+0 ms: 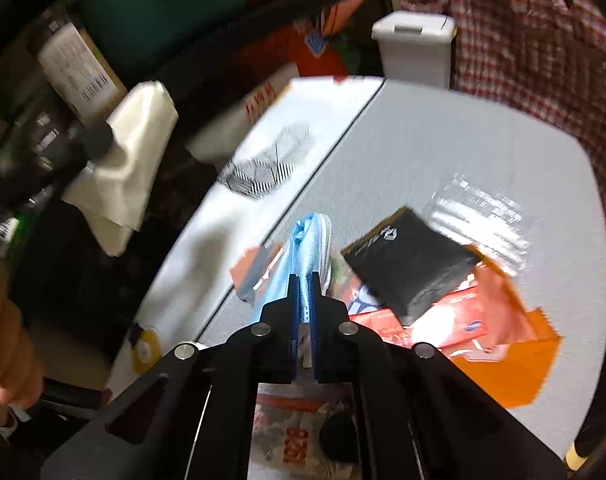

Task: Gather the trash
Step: 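Grasp the blue face mask with the right tool, then carry the cream paper with the left tool while the right tool carries the mask over the bin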

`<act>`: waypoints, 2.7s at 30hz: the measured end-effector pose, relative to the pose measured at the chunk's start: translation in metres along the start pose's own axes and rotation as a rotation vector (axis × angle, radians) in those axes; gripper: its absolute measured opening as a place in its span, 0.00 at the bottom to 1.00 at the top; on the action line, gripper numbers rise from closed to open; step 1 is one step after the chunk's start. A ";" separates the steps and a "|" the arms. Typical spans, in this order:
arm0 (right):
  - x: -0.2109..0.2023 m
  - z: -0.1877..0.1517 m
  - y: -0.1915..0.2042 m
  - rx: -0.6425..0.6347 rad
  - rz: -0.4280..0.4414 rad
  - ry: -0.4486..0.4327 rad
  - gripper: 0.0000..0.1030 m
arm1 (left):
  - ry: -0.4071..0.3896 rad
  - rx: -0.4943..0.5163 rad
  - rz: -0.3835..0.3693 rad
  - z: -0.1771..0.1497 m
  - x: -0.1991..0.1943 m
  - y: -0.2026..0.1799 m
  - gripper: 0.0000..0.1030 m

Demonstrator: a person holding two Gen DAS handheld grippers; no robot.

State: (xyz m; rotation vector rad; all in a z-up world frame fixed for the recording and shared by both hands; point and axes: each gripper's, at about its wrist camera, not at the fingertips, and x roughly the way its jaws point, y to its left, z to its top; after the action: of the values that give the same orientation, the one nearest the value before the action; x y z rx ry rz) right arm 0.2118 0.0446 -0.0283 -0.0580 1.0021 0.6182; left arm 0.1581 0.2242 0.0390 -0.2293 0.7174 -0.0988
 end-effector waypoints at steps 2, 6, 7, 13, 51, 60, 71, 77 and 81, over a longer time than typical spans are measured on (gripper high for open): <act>-0.022 0.002 0.000 0.003 0.001 -0.040 0.04 | -0.007 -0.004 -0.001 0.000 -0.004 0.000 0.09; -0.065 0.003 -0.002 -0.007 -0.019 -0.118 0.04 | -0.019 0.003 -0.004 0.000 -0.011 -0.005 0.09; -0.075 0.002 -0.003 -0.007 -0.022 -0.135 0.04 | -0.021 0.006 -0.004 0.000 -0.013 -0.006 0.09; -0.139 -0.013 -0.021 0.004 -0.069 -0.248 0.04 | -0.043 0.026 -0.012 -0.002 -0.024 -0.021 0.09; -0.267 -0.108 -0.185 0.150 -0.398 -0.504 0.04 | -0.112 0.195 -0.130 -0.023 -0.023 -0.197 0.09; -0.265 -0.105 -0.207 0.178 -0.427 -0.501 0.04 | -0.092 0.217 -0.184 -0.031 0.005 -0.251 0.09; -0.272 -0.107 -0.243 0.249 -0.457 -0.504 0.05 | -0.048 0.273 -0.241 -0.043 0.037 -0.310 0.09; -0.271 -0.108 -0.264 0.295 -0.459 -0.494 0.05 | -0.003 0.279 -0.277 -0.046 0.061 -0.331 0.09; -0.266 -0.107 -0.270 0.297 -0.467 -0.481 0.05 | 0.031 0.289 -0.298 -0.049 0.080 -0.345 0.09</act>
State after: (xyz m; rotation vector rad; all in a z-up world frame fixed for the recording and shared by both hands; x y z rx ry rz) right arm 0.1655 -0.3354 0.0636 0.1136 0.5712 0.0412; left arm 0.1824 -0.1330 0.0357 -0.0563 0.6870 -0.4877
